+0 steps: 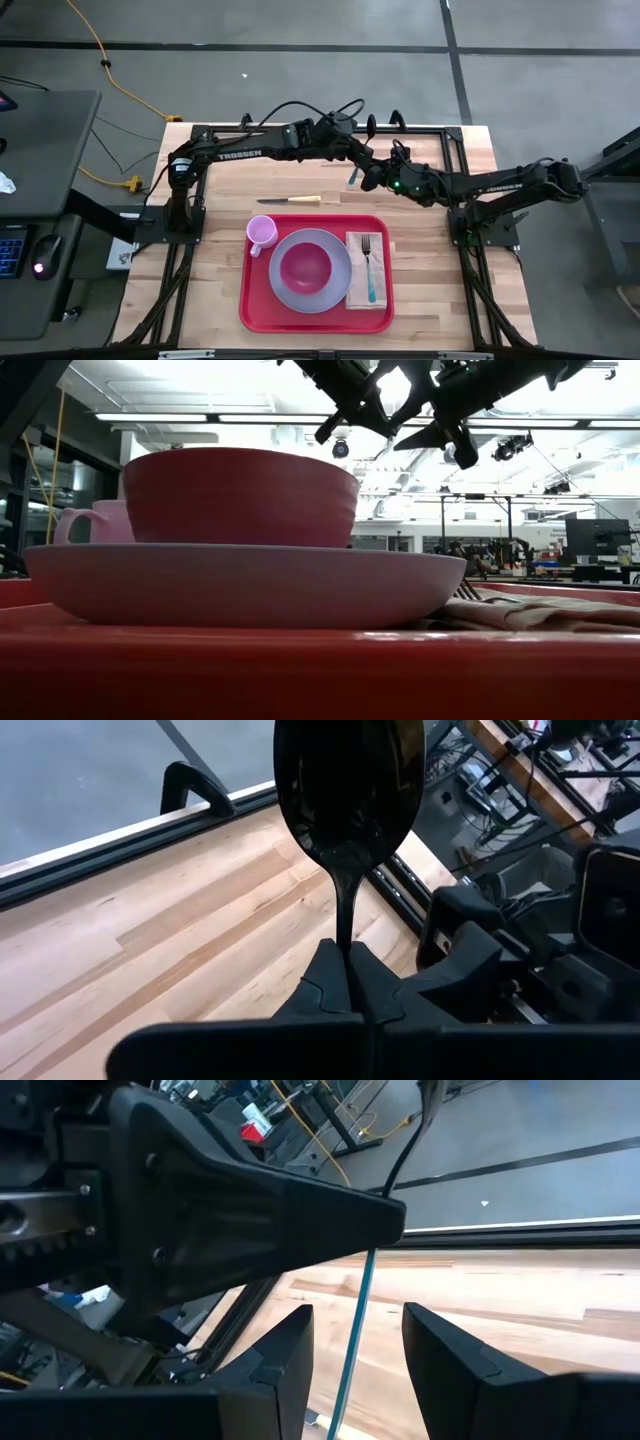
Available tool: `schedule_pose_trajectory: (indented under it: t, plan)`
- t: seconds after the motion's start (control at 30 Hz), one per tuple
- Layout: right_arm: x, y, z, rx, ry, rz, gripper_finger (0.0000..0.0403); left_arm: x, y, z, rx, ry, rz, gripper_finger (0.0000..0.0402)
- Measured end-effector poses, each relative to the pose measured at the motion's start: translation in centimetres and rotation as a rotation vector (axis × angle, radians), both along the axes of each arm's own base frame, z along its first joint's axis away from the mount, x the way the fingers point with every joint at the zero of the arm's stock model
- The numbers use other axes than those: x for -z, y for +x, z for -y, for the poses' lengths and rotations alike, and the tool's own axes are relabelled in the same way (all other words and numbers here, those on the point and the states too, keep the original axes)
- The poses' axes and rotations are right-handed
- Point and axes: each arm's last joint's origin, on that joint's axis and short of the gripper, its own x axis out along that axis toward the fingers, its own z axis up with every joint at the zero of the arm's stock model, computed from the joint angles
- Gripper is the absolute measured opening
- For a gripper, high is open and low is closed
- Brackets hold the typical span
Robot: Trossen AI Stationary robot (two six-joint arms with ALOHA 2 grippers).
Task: Set up tray
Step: Put the blue spoon on the brown napkin to the left of the blue fork
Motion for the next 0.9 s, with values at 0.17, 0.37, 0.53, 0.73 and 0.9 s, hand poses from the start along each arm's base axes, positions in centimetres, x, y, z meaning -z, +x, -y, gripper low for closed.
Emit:
schedule_pose_trajectory:
  t: [0.17,0.37,0.53,0.73,0.9]
  plan:
    - [0.17,0.09,0.04,0.018,-0.006,-0.008,0.0133,0.07,-0.05,-0.03,-0.008,0.002,-0.009,0.001]
    - [0.22,0.16,0.22,0.03,-0.014,-0.013,0.0133,0.12,-0.1,-0.06,-0.022,0.004,-0.015,0.001]
    - [0.21,0.36,0.22,0.027,-0.013,0.004,0.0133,0.18,-0.14,-0.05,-0.025,-0.003,-0.02,0.001]
    - [0.21,0.4,0.18,0.019,-0.011,0.006,0.0133,0.15,-0.11,-0.04,-0.015,0.003,-0.02,0.001]
    - [0.7,0.96,-0.43,0.017,-0.005,0.01,0.0133,0.08,-0.06,-0.04,0.001,0.004,-0.012,0.001]
